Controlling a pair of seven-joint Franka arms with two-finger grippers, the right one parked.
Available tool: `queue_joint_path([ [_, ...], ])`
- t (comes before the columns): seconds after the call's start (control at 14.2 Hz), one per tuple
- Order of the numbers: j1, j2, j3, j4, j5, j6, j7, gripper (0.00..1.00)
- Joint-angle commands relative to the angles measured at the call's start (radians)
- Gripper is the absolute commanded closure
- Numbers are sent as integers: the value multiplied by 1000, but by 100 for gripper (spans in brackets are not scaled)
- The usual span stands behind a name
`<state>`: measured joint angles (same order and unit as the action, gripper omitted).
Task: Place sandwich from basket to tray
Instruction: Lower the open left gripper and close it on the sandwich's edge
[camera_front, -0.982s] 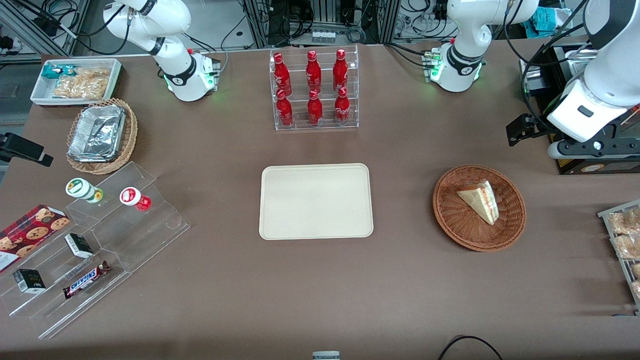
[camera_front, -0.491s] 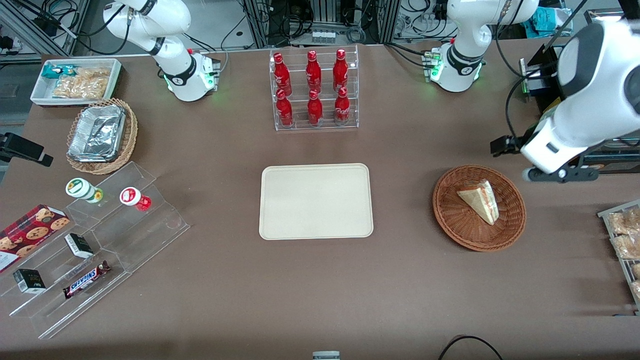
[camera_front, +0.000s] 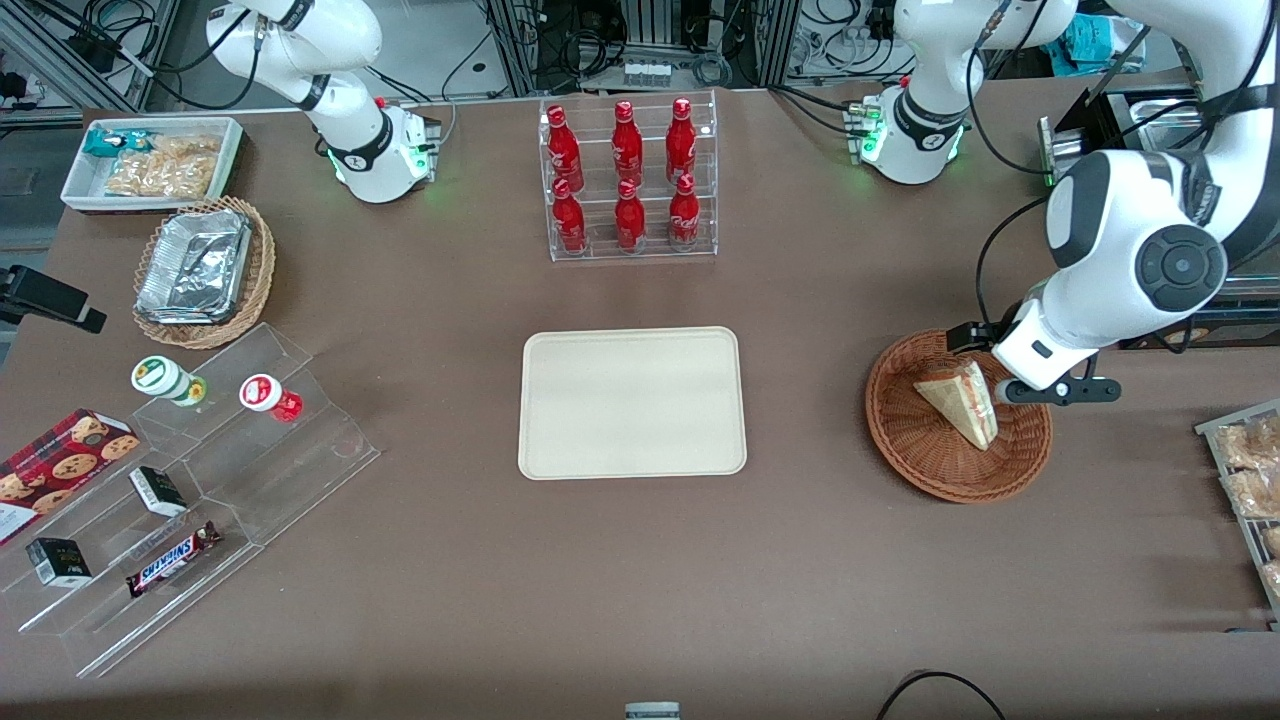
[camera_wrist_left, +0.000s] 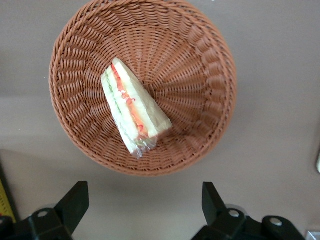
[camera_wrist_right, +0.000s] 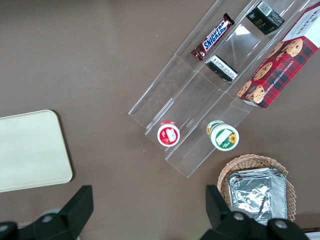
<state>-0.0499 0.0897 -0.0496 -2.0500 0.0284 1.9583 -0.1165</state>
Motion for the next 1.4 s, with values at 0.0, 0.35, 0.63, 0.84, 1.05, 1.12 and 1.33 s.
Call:
queue_joint_path([
  [0.0, 4, -74, 17, -160, -2, 157, -24, 0],
  [0.35, 4, -51, 17, -213, -5, 272, -401, 0],
  [0.63, 4, 2, 19, -228, -71, 369, -705, 0],
  [0.84, 4, 47, 17, -233, -74, 441, -819, 0],
  [1.05, 4, 80, 19, -228, -73, 441, -813, 0],
  [1.12, 4, 93, 19, -226, -71, 442, -813, 0],
  [1.33, 4, 131, 19, -225, -71, 465, -812, 21],
])
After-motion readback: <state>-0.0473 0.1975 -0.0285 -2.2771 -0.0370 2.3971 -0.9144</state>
